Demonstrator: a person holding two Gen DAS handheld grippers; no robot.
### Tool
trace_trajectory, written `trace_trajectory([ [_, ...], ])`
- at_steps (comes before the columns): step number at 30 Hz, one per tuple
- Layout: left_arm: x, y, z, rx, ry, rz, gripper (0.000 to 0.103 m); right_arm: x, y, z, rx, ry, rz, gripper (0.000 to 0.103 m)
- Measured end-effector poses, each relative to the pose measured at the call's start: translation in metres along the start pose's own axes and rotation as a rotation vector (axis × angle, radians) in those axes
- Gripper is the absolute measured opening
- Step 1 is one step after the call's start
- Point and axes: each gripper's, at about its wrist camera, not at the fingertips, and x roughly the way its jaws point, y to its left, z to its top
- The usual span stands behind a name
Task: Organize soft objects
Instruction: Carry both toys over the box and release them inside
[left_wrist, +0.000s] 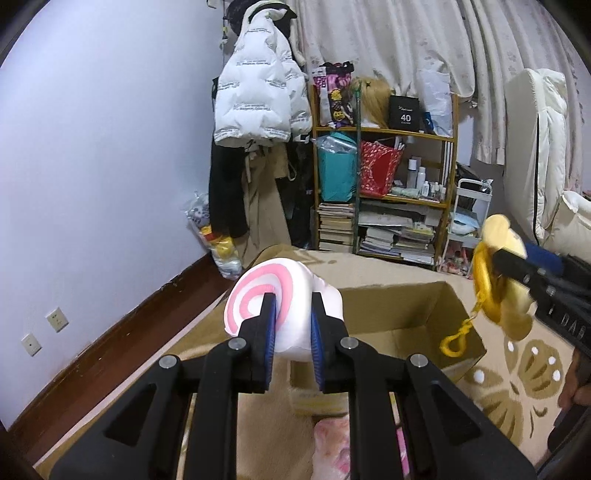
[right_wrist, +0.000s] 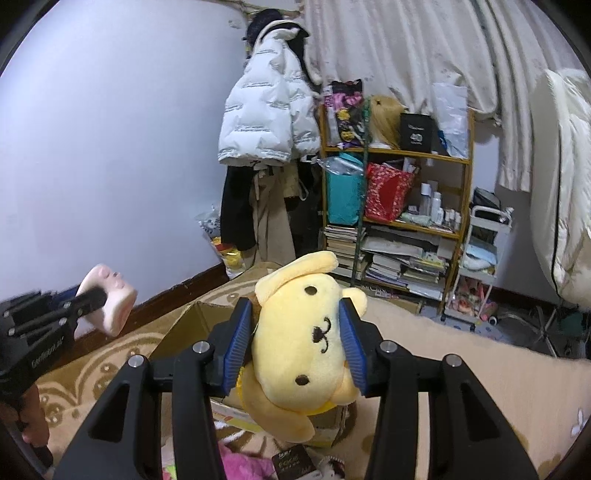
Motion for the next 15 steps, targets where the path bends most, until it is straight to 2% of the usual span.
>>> trace_trajectory([
  [4, 0.015, -0.006, 0.001, 0.006, 0.011, -0.024, 0.017, 0.016, -0.002, -0.001, -0.001, 0.029, 0.038, 0.051],
  [11, 0.047, -0.014, -0.008, 0.03, 0.071, -0.055, 0.018, 0.045, -0.001, -0.015, -0.026, 0.087, 0.041, 0.051],
  [15, 0.059, -0.014, -0.015, -0.02, 0.13, -0.114, 0.018, 0.06, -0.002, -0.023, -0.002, 0.148, 0.047, 0.052],
])
